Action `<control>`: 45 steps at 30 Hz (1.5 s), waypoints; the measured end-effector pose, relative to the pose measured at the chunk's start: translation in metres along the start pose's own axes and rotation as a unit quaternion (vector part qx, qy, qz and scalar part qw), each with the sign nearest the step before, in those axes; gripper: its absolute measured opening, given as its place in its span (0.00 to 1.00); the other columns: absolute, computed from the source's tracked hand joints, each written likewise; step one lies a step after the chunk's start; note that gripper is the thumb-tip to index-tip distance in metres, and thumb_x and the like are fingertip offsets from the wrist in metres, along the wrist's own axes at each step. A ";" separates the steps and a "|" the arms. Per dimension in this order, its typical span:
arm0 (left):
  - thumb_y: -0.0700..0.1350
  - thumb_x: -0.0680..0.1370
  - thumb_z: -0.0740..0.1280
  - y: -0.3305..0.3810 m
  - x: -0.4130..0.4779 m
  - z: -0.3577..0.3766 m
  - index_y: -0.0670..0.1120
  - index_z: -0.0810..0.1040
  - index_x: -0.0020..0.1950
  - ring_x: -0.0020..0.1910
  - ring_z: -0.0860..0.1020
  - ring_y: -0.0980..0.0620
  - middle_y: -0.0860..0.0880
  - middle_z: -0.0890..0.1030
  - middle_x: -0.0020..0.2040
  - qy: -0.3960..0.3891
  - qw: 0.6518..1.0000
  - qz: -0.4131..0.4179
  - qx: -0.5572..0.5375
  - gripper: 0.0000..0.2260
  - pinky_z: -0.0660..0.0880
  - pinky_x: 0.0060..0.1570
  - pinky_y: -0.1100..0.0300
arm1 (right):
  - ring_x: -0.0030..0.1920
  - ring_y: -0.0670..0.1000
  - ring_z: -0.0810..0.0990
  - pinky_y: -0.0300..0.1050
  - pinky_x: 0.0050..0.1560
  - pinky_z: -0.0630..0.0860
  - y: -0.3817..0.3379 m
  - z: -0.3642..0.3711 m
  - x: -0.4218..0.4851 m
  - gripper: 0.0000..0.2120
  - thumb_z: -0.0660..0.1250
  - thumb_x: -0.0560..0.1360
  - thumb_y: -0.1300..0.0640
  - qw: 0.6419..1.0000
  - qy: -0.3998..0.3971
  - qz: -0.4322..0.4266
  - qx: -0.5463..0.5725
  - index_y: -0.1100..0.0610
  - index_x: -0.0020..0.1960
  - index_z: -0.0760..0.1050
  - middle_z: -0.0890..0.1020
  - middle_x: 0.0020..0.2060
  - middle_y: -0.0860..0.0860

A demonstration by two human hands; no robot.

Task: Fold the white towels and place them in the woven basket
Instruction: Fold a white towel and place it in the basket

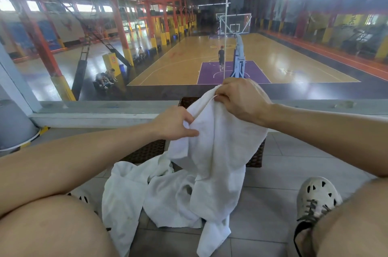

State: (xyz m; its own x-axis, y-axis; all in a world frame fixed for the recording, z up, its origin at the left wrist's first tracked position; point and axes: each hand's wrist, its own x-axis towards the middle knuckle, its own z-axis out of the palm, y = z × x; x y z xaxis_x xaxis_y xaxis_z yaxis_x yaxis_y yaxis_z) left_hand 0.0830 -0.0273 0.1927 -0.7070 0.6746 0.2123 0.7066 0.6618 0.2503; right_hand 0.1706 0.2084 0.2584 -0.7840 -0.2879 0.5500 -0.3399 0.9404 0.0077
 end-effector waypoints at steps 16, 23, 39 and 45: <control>0.53 0.79 0.76 -0.081 -0.025 -0.076 0.52 0.76 0.43 0.42 0.76 0.51 0.56 0.76 0.40 0.015 0.976 0.021 0.215 0.11 0.75 0.46 0.51 | 0.41 0.51 0.78 0.54 0.45 0.80 0.057 0.014 -0.033 0.09 0.64 0.75 0.49 0.964 -0.255 0.034 -0.064 0.52 0.40 0.79 0.78 0.38 0.48; 0.59 0.80 0.73 -0.092 -0.040 -0.098 0.52 0.71 0.36 0.38 0.76 0.48 0.54 0.75 0.35 0.133 0.962 -0.085 0.224 0.20 0.71 0.38 0.51 | 0.41 0.51 0.77 0.50 0.43 0.73 0.066 -0.005 -0.026 0.12 0.72 0.81 0.46 0.998 -0.057 0.037 0.011 0.53 0.44 0.84 0.75 0.41 0.46; 0.44 0.78 0.75 -0.058 -0.004 -0.193 0.53 0.80 0.46 0.47 0.80 0.55 0.55 0.83 0.47 0.244 0.962 -0.120 -0.008 0.05 0.72 0.44 0.61 | 0.39 0.56 0.76 0.44 0.35 0.67 0.089 -0.089 0.070 0.14 0.77 0.72 0.56 0.961 0.112 0.211 0.143 0.52 0.34 0.72 0.76 0.34 0.50; 0.45 0.81 0.75 -0.078 -0.004 -0.157 0.55 0.81 0.48 0.48 0.78 0.64 0.62 0.82 0.48 0.311 0.936 -0.134 -0.100 0.06 0.71 0.46 0.65 | 0.38 0.51 0.77 0.42 0.36 0.71 0.100 -0.036 0.048 0.14 0.81 0.72 0.56 0.918 0.090 0.260 0.285 0.47 0.52 0.79 0.80 0.39 0.49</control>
State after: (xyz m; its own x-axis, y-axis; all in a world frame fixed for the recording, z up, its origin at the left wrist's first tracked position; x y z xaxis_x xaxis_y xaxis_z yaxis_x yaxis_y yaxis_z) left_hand 0.0266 -0.1332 0.3205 -0.7816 0.1325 0.6095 0.5267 0.6637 0.5311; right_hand 0.1182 0.2951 0.3159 -0.8362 0.2552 0.4855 -0.2017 0.6800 -0.7049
